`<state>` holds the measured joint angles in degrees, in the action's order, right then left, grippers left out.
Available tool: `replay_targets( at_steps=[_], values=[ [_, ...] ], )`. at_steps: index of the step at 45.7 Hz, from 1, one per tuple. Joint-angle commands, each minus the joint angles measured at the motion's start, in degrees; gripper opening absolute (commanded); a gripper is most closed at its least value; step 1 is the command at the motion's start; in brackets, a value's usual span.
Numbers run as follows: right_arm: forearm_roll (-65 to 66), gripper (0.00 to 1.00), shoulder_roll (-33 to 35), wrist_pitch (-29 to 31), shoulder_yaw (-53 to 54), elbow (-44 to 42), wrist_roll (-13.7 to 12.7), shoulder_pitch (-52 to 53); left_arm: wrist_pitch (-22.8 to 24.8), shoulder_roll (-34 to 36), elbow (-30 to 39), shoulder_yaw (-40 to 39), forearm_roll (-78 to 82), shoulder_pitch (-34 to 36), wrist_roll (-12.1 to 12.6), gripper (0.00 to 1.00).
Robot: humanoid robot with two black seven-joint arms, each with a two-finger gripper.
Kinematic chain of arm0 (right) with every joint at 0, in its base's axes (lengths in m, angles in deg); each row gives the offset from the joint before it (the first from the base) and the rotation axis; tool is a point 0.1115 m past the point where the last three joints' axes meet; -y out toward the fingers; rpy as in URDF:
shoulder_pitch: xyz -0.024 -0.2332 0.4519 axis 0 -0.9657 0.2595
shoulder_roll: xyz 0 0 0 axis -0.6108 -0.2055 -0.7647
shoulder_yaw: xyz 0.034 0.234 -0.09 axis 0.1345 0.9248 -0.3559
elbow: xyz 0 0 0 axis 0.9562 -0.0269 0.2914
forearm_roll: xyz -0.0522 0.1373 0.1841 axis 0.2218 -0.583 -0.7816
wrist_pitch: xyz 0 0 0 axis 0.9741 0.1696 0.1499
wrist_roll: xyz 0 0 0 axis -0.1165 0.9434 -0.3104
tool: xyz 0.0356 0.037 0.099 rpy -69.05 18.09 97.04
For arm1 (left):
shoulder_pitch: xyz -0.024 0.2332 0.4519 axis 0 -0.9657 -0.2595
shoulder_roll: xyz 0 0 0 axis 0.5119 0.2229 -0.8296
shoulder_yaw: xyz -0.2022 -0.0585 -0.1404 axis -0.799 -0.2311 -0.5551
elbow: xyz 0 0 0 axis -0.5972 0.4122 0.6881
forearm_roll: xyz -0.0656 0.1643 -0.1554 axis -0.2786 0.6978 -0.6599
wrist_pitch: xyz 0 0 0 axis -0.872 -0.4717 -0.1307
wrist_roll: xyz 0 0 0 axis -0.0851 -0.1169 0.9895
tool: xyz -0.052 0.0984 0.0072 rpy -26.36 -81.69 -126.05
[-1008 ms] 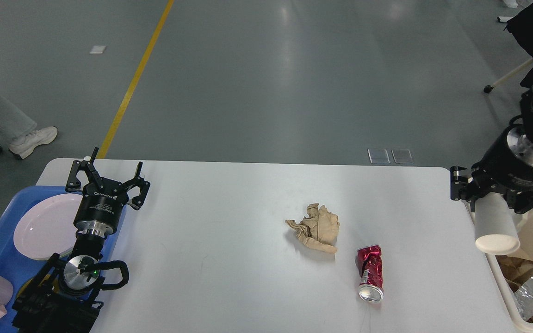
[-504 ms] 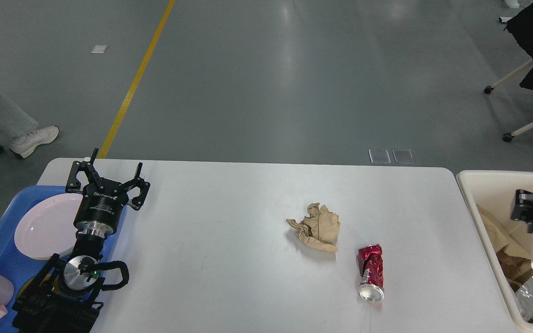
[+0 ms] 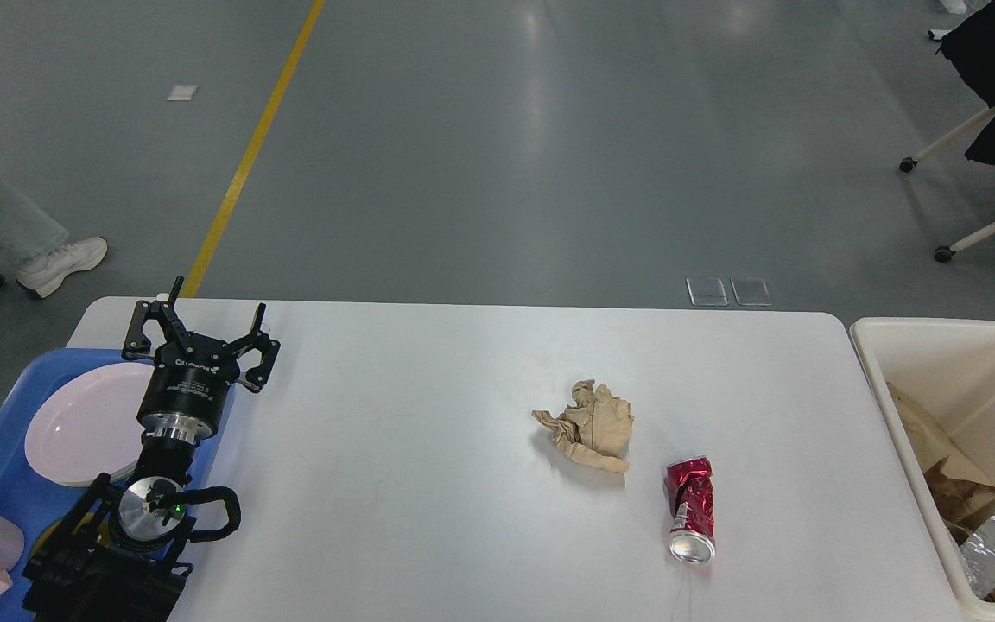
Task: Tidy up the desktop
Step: 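Withdraw the right gripper from the bin and raise it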
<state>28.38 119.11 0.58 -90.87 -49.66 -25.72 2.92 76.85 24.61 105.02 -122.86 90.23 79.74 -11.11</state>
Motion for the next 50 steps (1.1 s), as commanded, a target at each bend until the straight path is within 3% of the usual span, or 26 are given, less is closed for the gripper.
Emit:
replay_targets(
  at_steps=[1,11,27,28,29,30,31,34,50],
  values=[
    [-1.0,0.0,-7.9,-8.0,2.1,-11.8,-0.1,-12.2,0.0,0.0,0.0,0.0,0.0,0.0,0.0,0.96],
    [-1.1,0.0,-15.0,-19.9,3.6,-20.1,-2.5,-21.9,0.0,0.0,0.0,0.0,0.0,0.0,0.0,0.96],
    [-1.0,0.0,-15.6,-21.9,5.6,-20.8,-2.5,-24.8,0.0,0.0,0.0,0.0,0.0,0.0,-0.1,0.96],
    [-1.0,0.06,-15.6,-22.0,5.5,-20.9,-2.5,-24.8,0.0,0.0,0.0,0.0,0.0,0.0,0.0,0.96],
    [-1.1,0.25,-15.5,-22.2,5.7,-20.9,-2.5,-24.8,0.0,0.0,0.0,0.0,0.0,0.0,0.0,0.96],
    [-1.1,0.53,-15.3,-22.8,5.7,-21.0,-2.5,-24.8,0.0,0.0,0.0,0.0,0.0,0.0,0.0,0.96],
    [-1.1,0.71,-15.3,-23.6,5.8,-21.0,-2.3,-24.8,0.0,0.0,0.0,0.0,0.0,0.0,-0.1,0.96],
    [-1.1,1.0,-15.5,-27.6,6.0,-20.9,-2.1,-24.8,0.0,0.0,0.0,0.0,-0.1,0.0,0.0,0.96],
    [-1.0,1.0,-15.6,-29.5,6.0,-20.5,-2.1,-25.2,0.0,0.0,0.0,0.0,0.0,0.0,-0.1,0.96]
  ],
)
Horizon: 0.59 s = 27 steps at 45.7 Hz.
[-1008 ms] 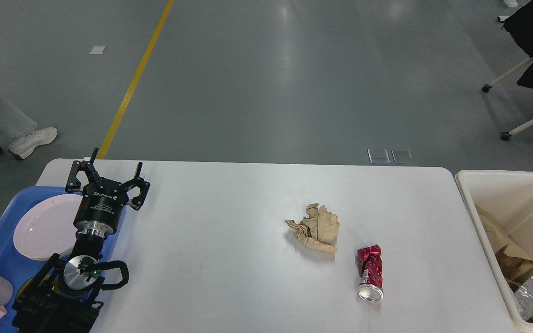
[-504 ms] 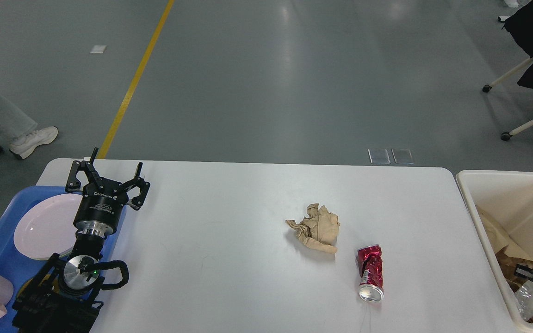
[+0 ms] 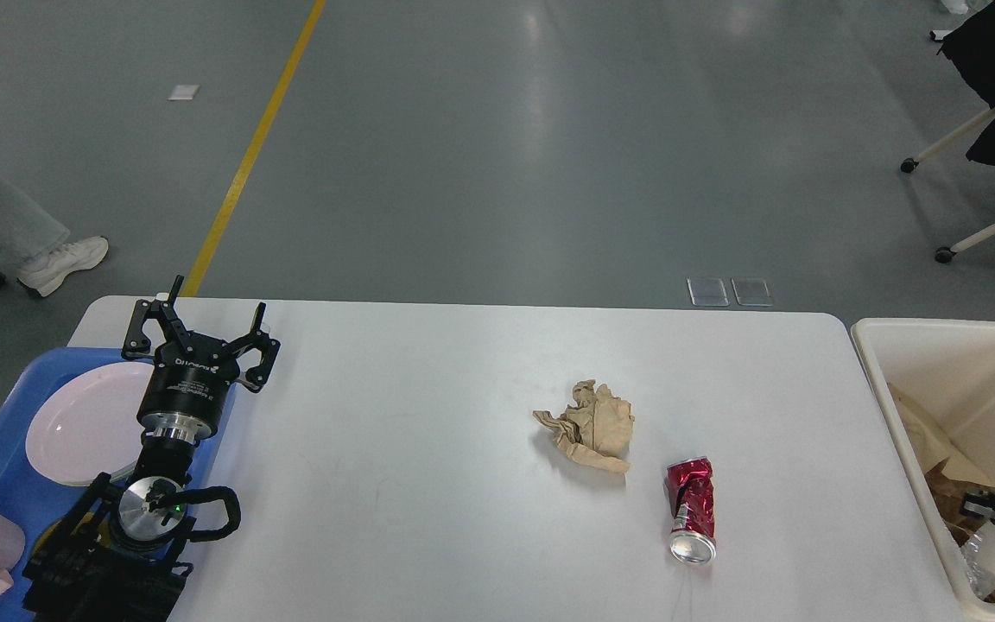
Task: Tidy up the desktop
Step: 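Withdraw the right gripper from the bin and raise it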
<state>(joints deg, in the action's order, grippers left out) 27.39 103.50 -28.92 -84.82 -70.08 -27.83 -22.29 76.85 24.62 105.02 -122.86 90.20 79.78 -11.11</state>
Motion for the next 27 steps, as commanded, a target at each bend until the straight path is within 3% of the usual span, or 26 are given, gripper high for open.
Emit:
replay_targets(
  at_steps=[1,27],
  values=[
    [0.0,1.0,0.0,0.0,0.0,0.0,0.0,0.0,0.0,0.0,0.0,0.0,0.0,0.0,-0.1,0.96],
    [0.0,1.0,0.5,0.0,-0.1,0.3,0.1,0.7,0.0,0.0,0.0,0.0,0.0,0.0,0.0,0.96]
  ],
)
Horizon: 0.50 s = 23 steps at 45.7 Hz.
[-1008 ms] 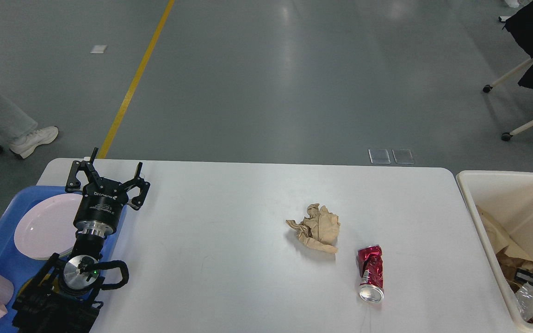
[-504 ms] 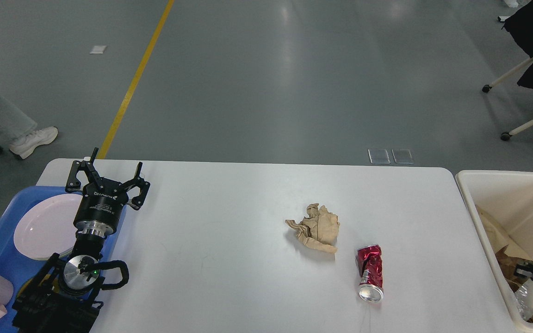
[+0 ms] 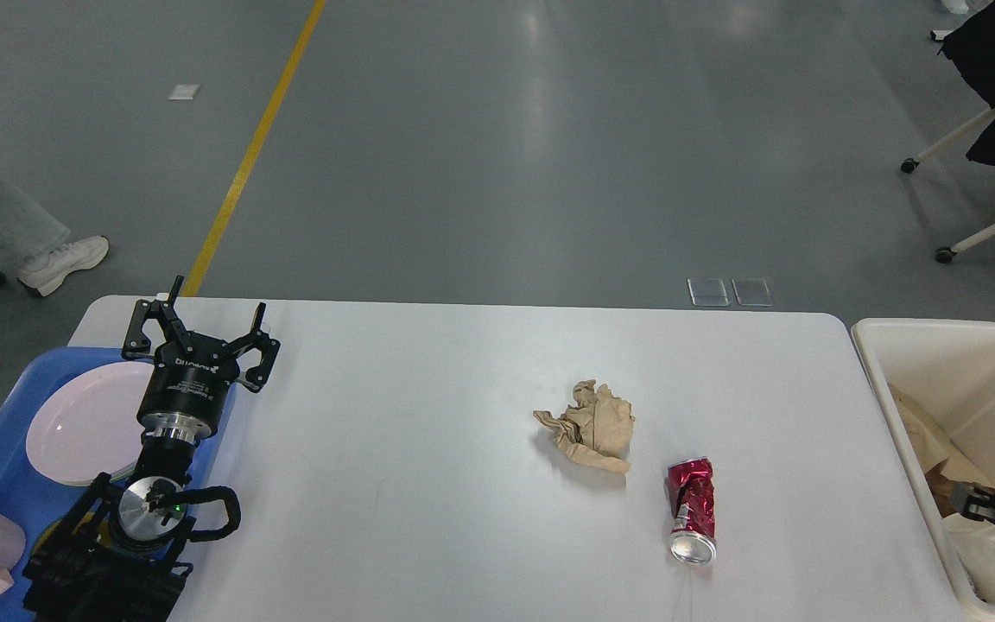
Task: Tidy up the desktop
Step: 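Withdraw the right gripper from the bin and raise it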
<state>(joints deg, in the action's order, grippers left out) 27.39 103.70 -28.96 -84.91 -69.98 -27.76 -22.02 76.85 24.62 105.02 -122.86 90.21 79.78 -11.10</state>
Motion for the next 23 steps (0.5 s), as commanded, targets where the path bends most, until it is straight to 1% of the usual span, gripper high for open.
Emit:
replay_targets(
  at_steps=[1,6,9,13,16,20,23],
  values=[
    [0.0,1.0,0.3,0.0,0.0,0.2,0.0,0.5,0.0,0.0,0.0,0.0,0.0,0.0,0.0,0.96],
    [0.1,1.0,0.7,0.4,0.2,1.9,0.0,2.9,0.0,0.0,0.0,0.0,0.0,0.0,0.0,0.97],
    [0.9,1.0,2.9,2.3,-0.8,6.2,-0.2,7.1,0.0,0.0,0.0,0.0,0.0,0.0,0.0,0.96],
    [2.0,1.0,8.8,7.8,-2.5,16.5,-0.7,16.0,0.0,0.0,0.0,0.0,0.0,0.0,0.0,0.96],
    [6.0,1.0,11.3,11.9,-6.9,24.8,-1.7,24.2,0.0,0.0,0.0,0.0,0.0,0.0,0.0,0.96],
    [8.4,1.0,12.3,15.3,-14.8,34.6,-3.7,35.8,0.0,0.0,0.0,0.0,0.0,0.0,0.0,0.96],
    [8.5,1.0,11.9,18.3,-21.2,42.5,-4.5,45.1,0.0,0.0,0.0,0.0,0.0,0.0,0.0,0.96]
  ],
)
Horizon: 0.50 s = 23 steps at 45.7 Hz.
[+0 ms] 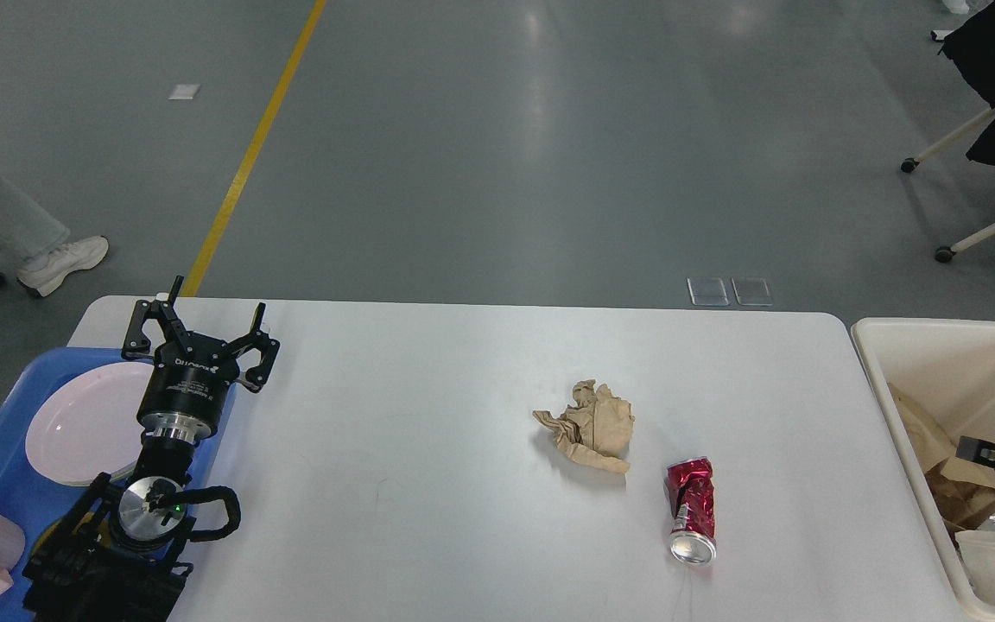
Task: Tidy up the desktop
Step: 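Withdraw the right gripper from the bin and raise it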
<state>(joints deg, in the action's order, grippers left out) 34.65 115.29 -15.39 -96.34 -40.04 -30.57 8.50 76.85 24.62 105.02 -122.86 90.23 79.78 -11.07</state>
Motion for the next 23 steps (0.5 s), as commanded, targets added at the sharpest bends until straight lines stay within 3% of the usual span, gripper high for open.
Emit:
replay_targets(
  at_steps=[1,8,14,23],
  values=[
    [1.3,1.0,0.0,6.0,-11.8,14.8,-1.7,17.8,0.0,0.0,0.0,0.0,0.0,0.0,0.0,0.96],
    [1.2,1.0,-6.2,20.3,-21.3,26.1,-1.7,38.4,0.0,-0.1,0.0,0.0,0.0,0.0,0.0,0.96],
    [0.9,1.0,-9.6,35.9,-21.0,32.5,-1.6,52.2,0.0,-0.1,0.0,0.0,0.0,0.0,0.0,0.97],
    [-1.5,1.0,-14.1,38.7,-20.9,50.2,-1.6,67.4,0.0,0.0,0.0,0.0,0.0,0.0,-0.1,0.96]
  ],
)
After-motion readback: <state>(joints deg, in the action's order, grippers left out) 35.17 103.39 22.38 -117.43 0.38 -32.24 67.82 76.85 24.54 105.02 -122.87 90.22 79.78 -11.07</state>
